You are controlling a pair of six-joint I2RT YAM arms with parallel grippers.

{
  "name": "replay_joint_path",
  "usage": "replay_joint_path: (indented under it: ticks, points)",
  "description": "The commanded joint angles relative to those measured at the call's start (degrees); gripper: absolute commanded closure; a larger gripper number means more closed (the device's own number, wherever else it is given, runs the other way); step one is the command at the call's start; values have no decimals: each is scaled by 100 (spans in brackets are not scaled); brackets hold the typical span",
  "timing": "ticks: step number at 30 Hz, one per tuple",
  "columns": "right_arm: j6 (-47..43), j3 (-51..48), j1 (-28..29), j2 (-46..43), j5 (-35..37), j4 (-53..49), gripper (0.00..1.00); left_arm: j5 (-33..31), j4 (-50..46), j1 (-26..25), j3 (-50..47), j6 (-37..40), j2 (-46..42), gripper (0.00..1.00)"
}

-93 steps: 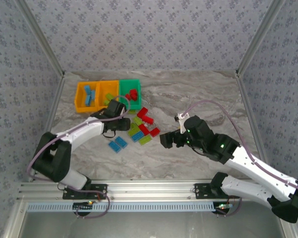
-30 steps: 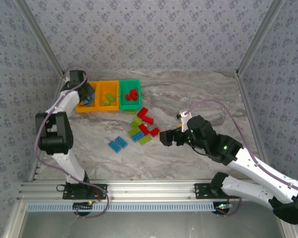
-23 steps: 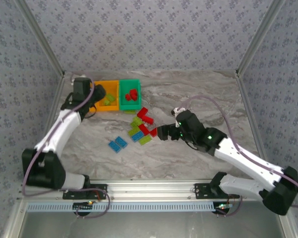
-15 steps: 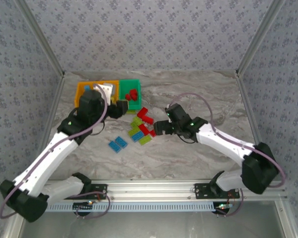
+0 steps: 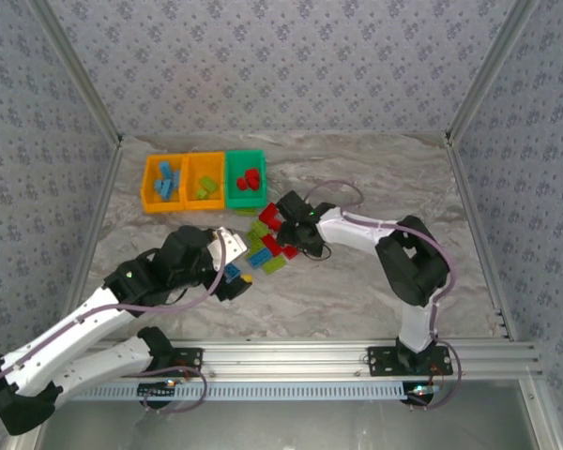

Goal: Sort the legos into containers by color

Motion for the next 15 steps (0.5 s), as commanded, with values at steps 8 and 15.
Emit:
replay_joint_path:
  ticks: [8,15]
  points:
    - [1476,545,239,498,705,-1377,41,-502,31,-13,-285,282,-82,1]
    - [1481,422,226,454,700,-1311,52,-526,88,-12,-393,361,-147,1]
